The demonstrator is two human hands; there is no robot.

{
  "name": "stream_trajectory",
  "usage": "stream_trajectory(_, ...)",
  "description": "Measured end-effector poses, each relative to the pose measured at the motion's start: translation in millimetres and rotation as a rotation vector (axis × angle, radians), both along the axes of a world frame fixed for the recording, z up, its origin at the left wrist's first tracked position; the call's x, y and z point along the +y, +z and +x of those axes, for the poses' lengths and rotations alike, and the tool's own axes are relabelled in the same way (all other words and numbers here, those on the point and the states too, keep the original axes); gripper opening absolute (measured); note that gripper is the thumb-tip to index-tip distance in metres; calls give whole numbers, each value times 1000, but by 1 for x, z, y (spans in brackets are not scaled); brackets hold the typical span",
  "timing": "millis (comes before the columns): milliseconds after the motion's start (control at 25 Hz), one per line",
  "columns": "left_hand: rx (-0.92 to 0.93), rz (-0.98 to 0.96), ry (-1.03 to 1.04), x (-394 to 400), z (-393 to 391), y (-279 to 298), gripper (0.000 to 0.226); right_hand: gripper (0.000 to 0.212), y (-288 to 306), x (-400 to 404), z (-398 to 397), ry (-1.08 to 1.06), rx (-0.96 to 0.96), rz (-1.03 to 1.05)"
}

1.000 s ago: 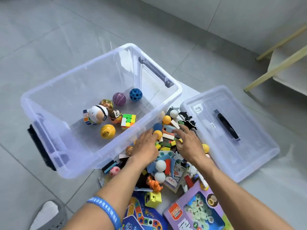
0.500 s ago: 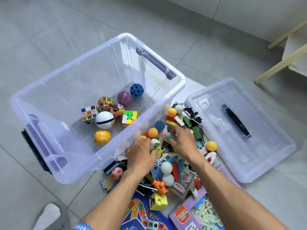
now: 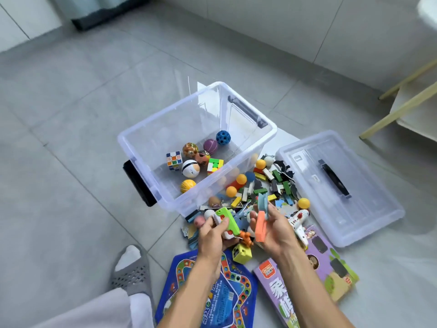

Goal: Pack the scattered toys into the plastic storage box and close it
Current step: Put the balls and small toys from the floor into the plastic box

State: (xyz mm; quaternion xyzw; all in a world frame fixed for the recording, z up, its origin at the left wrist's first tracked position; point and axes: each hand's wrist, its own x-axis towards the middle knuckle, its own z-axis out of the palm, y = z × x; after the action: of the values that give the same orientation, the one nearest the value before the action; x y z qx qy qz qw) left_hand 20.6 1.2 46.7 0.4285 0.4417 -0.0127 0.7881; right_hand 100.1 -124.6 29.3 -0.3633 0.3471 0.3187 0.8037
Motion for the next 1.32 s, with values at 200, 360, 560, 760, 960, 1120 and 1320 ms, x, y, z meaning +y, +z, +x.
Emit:
stream_trajectory(200, -117, 15, 155, 39, 3, 80, 15, 34, 106, 46, 6, 79, -28, 131)
stream_trajectory(360, -69, 169, 68, 93, 19, 127, 22, 50, 155, 68, 38, 76, -180, -114)
stream_trajectory(560, 13, 449, -48, 54, -31, 62, 14, 22, 81, 23, -35, 46, -259, -530)
stream_trajectory(760, 272, 614, -522, 7, -57, -35, 24, 18, -42, -3, -109, 389, -192, -1032)
stream_trajectory(960, 334, 986, -661, 43, -20, -82, 45, 31, -84, 18, -96, 800, -473, -1231)
stream_trajectory(1120, 317, 1126, -944, 62, 13, -123, 64, 44, -108, 27, -94, 929, -538, -1396)
stream_trajectory(1320, 359, 1210, -951, 65, 12, -142, 56, 39, -119, 21, -86, 969, -633, -1451)
